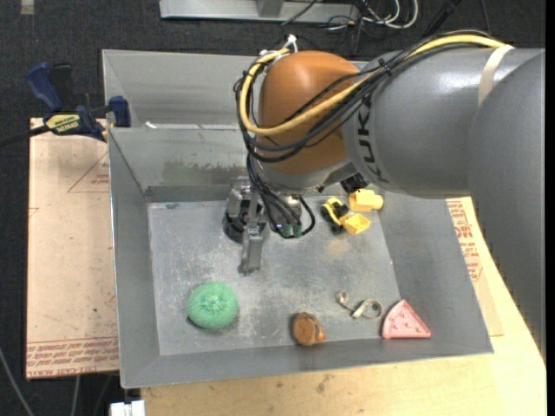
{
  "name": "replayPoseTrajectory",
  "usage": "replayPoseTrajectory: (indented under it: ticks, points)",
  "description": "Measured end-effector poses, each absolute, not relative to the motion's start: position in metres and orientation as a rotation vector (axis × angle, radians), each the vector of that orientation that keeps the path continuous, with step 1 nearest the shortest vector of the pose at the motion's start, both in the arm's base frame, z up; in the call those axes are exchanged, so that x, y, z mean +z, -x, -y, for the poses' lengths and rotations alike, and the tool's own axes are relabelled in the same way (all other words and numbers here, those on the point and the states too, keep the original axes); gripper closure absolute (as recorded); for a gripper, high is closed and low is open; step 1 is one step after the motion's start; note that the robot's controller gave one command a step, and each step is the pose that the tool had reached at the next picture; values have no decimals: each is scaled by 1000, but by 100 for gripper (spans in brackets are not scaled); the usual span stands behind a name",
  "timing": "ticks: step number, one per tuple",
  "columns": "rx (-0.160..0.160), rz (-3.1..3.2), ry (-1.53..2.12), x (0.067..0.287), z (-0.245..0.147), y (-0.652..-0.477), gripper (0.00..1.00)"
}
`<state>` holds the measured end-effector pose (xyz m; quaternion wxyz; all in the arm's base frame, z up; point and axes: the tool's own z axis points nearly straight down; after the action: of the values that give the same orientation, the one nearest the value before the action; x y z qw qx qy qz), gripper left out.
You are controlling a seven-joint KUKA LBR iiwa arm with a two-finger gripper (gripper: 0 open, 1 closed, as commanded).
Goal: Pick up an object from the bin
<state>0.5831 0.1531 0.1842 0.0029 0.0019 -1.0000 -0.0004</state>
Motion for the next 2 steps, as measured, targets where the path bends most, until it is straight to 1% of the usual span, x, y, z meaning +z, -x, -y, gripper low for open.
replayPoseTrajectory:
  ticks: [1,2]
  points:
    - [-3,3142,-1,189,-152,-584,0]
    - [-8,3151,26,149,-127,-591,0]
